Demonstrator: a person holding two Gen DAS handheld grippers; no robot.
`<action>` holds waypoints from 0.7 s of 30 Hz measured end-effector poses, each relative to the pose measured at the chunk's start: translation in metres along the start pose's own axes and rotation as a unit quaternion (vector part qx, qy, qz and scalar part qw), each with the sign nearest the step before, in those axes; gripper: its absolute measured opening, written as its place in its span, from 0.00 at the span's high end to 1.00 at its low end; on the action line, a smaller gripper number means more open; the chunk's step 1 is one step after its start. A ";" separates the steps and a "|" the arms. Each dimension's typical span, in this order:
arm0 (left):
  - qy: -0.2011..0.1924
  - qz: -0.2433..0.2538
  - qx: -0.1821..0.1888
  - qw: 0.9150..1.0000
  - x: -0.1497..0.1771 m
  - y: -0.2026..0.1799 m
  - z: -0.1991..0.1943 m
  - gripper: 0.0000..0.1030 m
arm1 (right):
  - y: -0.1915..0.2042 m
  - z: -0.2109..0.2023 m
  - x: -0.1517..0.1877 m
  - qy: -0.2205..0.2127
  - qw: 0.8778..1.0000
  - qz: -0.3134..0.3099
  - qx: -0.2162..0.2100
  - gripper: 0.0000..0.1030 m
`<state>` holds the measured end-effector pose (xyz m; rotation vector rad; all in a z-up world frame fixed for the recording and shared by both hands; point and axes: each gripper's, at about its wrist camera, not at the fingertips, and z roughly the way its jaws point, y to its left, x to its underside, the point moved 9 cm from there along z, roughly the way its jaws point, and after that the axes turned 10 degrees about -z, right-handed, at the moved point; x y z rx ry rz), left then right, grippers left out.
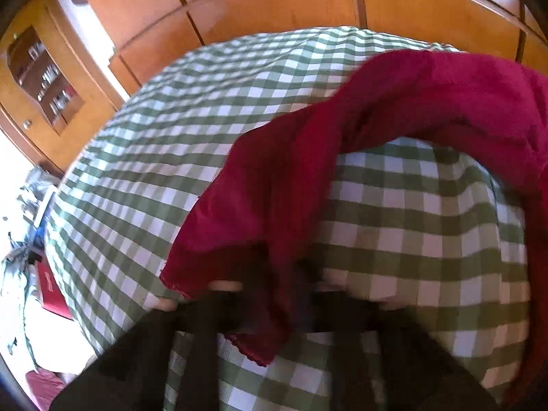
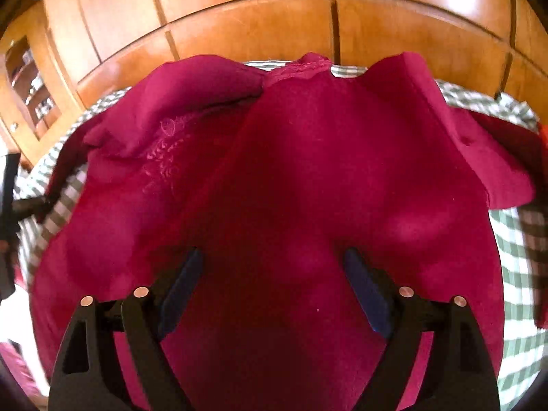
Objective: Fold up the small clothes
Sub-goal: 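Lay the sweater flat and open both tools, releasing it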
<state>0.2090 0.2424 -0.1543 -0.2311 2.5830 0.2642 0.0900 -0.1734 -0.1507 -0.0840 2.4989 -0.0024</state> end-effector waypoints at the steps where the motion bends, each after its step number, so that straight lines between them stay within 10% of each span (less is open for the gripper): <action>1: 0.008 -0.016 0.029 0.999 -0.005 0.004 -0.008 0.95 | 0.000 0.000 0.002 -0.007 1.000 -0.002 -0.001 0.16; 8: -0.003 -0.157 0.152 0.976 -0.045 0.083 -0.088 0.96 | -0.001 0.004 -0.001 -0.012 1.000 -0.003 -0.009 0.11; 19: 0.071 -0.208 0.019 0.975 -0.089 0.159 0.007 0.95 | -0.001 0.005 0.004 -0.014 1.000 -0.008 -0.003 0.11; 21: 0.090 -0.225 0.002 0.970 -0.088 0.159 0.033 0.81 | -0.001 0.006 0.004 -0.013 1.000 -0.009 -0.001 0.11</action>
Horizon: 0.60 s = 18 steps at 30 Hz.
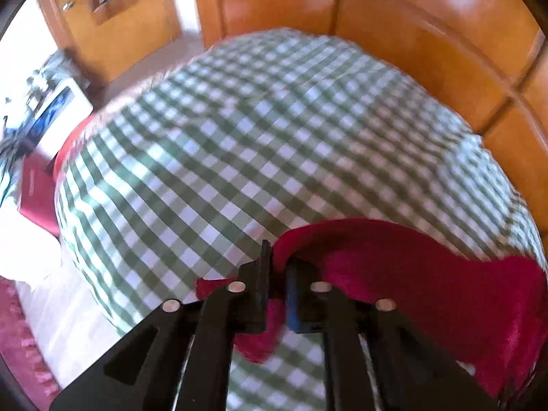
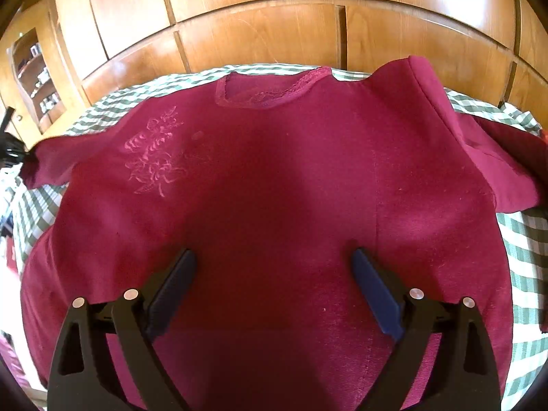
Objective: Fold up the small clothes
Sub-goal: 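Lay the sweater flat and open both tools, releasing it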
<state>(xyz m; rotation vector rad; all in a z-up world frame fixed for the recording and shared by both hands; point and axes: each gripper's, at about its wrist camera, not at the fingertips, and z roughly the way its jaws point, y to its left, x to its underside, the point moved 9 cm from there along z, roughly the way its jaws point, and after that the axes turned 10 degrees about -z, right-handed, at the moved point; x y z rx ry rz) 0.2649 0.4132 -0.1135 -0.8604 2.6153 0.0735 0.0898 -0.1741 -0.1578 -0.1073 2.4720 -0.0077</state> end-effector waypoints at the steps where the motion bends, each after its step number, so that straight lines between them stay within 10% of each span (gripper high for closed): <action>1: -0.002 -0.009 -0.001 1.000 -0.001 0.001 0.003 0.73 | 0.000 0.000 0.000 0.000 1.000 -0.001 0.001 0.11; 3: -0.008 -0.038 -0.005 0.999 -0.003 0.011 0.004 0.44 | 0.000 0.000 0.000 0.001 1.000 -0.002 0.003 0.11; 10: -0.037 -0.120 -0.053 0.991 0.009 0.111 -0.022 0.43 | 0.002 -0.001 -0.001 0.001 1.000 -0.005 0.004 0.09; 14: -0.030 -0.125 0.039 0.991 0.055 0.128 -0.042 0.46 | 0.002 0.000 -0.002 0.001 1.000 -0.005 0.004 0.09; 18: -0.009 0.014 0.162 0.987 0.145 0.057 -0.072 0.63 | 0.002 0.000 -0.002 0.002 1.000 -0.006 0.006 0.09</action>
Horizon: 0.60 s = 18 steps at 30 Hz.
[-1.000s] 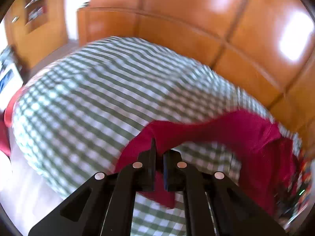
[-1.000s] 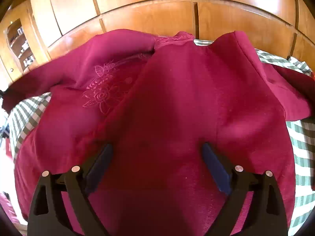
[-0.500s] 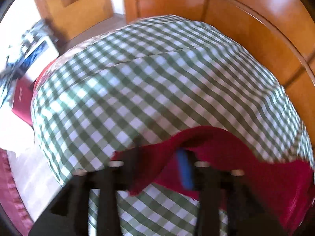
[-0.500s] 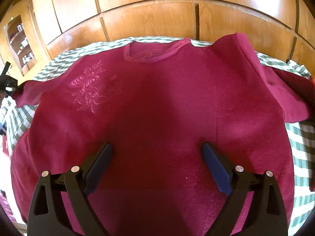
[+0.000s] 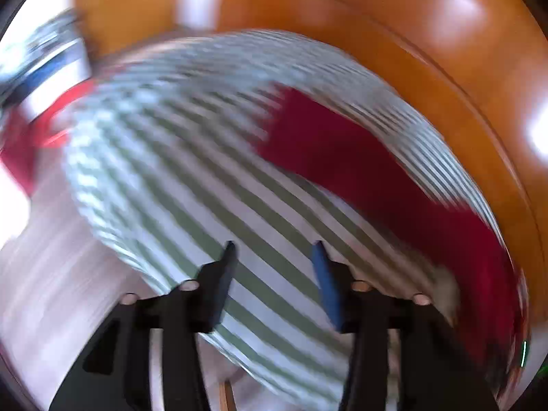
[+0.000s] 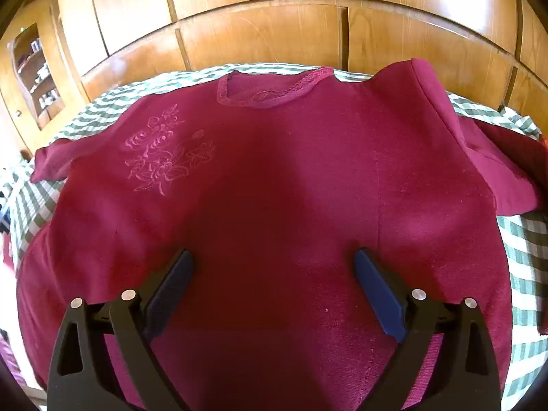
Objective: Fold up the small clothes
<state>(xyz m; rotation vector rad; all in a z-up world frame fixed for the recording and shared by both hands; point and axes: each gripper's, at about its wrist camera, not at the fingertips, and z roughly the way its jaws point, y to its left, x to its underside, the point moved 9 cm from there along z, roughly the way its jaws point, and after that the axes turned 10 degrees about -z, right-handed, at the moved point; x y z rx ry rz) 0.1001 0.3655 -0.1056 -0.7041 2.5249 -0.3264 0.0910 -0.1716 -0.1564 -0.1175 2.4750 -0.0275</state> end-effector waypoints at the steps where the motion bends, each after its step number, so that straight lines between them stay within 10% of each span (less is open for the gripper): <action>1: 0.014 0.042 0.037 0.998 0.027 -0.029 -0.002 0.63 | 0.000 0.000 0.000 0.000 1.000 0.000 0.000 0.09; 5: 0.074 0.165 0.158 0.971 0.121 -0.125 -0.008 0.61 | 0.000 -0.001 -0.001 -0.001 1.000 -0.001 0.001 0.09; 8: 0.104 0.218 0.172 0.955 0.166 -0.162 0.007 0.54 | -0.001 -0.001 0.000 -0.003 1.000 0.001 0.000 0.09; 11: 0.131 0.242 0.157 0.949 0.195 -0.180 0.027 0.56 | -0.001 -0.001 -0.001 -0.004 1.000 0.001 -0.001 0.09; 13: 0.136 0.252 0.131 0.949 0.209 -0.180 0.036 0.89 | -0.001 -0.001 -0.001 -0.005 1.000 0.002 -0.001 0.09; 18: 0.133 0.224 0.150 0.954 0.228 -0.162 0.007 0.93 | -0.001 -0.002 -0.001 -0.009 1.000 0.005 -0.005 0.09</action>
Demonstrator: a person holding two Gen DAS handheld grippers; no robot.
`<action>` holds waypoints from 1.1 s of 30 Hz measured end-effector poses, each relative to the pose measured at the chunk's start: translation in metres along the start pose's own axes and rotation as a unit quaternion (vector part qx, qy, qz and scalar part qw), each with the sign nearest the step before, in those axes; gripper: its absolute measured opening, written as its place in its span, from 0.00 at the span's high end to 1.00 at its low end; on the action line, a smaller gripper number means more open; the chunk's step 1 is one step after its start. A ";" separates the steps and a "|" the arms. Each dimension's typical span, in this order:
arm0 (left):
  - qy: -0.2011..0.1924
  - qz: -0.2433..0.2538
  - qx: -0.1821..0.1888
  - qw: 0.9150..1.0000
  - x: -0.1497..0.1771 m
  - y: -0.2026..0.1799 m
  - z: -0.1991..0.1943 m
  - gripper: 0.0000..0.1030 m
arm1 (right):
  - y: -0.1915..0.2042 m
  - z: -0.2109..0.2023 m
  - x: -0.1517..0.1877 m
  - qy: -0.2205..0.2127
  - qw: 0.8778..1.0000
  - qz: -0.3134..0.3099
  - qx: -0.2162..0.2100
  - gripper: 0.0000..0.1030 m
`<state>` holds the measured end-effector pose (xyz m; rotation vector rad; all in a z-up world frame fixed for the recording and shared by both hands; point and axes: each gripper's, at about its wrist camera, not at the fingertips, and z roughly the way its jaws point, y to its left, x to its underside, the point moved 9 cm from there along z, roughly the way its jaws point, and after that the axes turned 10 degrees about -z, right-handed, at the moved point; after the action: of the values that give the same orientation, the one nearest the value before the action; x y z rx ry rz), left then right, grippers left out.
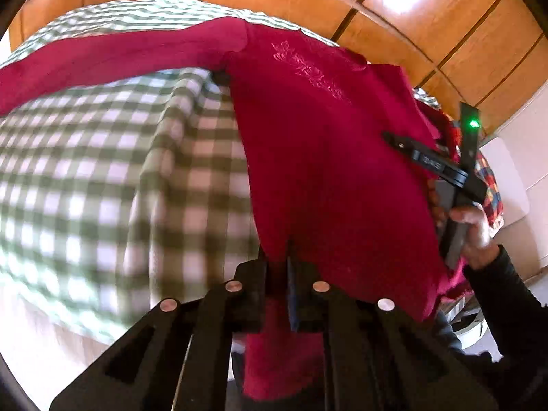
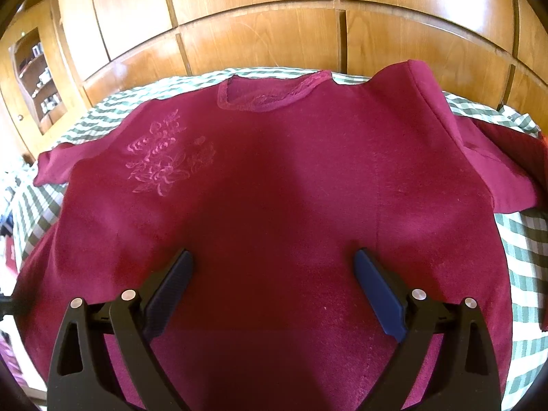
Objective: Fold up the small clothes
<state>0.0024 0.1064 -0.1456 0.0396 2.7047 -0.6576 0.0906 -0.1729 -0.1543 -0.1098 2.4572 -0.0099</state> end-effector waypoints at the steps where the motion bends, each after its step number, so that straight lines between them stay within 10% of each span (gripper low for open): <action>1: 0.002 -0.010 0.001 1.000 0.005 0.005 -0.003 0.93 | 0.000 0.000 0.000 0.000 1.000 0.000 0.000 0.09; 6: -0.012 -0.079 -0.035 0.996 0.005 0.035 -0.002 0.70 | -0.002 -0.001 -0.001 0.002 1.000 0.002 -0.003 0.09; 14: -0.144 0.002 -0.039 0.989 -0.078 -0.031 -0.012 0.39 | -0.071 -0.075 0.018 -0.038 0.995 0.066 0.071 0.16; 20: -0.117 0.067 -0.022 0.991 -0.107 -0.100 0.048 0.38 | -0.188 -0.126 0.073 -0.006 0.969 0.110 0.221 0.23; 26: -0.076 0.088 -0.038 0.993 -0.112 -0.133 0.105 0.35 | -0.219 -0.091 0.103 0.060 0.969 0.064 0.233 0.35; 27: -0.075 0.094 -0.048 0.992 -0.112 -0.135 0.112 0.34 | -0.220 -0.088 0.100 0.058 0.969 0.059 0.231 0.39; 30: -0.067 0.106 -0.072 0.989 -0.111 -0.133 0.126 0.33 | -0.229 -0.091 0.090 0.074 0.962 0.045 0.259 0.93; 33: -0.066 0.114 -0.075 0.988 -0.110 -0.134 0.128 0.31 | -0.243 -0.130 0.075 0.025 0.961 0.081 0.262 0.93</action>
<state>0.1331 -0.0643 -0.1542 0.2532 2.5623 -0.3751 -0.0304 -0.4235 -0.0919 0.3270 2.4200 -0.5927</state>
